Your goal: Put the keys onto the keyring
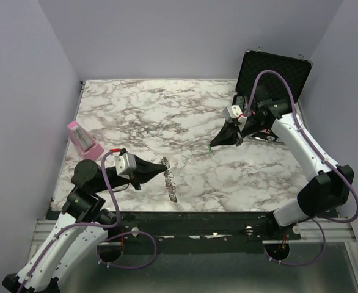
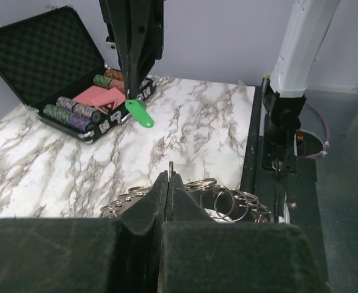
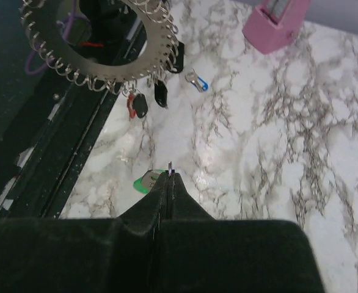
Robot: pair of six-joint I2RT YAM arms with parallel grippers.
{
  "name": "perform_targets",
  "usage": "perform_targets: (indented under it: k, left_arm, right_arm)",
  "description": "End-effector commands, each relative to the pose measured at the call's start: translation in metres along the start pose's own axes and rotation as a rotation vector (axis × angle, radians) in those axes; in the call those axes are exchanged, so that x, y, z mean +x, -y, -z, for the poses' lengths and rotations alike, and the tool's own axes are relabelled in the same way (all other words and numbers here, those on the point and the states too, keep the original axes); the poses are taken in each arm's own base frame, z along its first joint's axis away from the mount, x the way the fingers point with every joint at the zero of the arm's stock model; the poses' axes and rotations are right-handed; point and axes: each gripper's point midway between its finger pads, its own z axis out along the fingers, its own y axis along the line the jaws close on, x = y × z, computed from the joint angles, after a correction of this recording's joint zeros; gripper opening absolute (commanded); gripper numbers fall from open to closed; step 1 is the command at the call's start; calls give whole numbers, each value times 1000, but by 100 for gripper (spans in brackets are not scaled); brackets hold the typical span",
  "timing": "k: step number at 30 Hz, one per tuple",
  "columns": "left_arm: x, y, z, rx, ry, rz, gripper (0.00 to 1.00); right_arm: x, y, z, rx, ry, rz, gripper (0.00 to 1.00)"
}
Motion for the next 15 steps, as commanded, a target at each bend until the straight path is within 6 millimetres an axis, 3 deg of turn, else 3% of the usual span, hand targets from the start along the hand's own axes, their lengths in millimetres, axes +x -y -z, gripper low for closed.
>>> perform_targets:
  k: [1,6,15]
  left_arm:
    - [-34,10,-2,34,80,-50,0]
    - [-34,17,-8,73,88,-120,0]
    - [-37,32,-29,160,89,-228,0]
  right_arm:
    - [-44,-34,-2,-93,182,28,0]
    - [-59,-65,-2,-107,195,138,0]
    - [-55,-98,-11,-163,143,316,0]
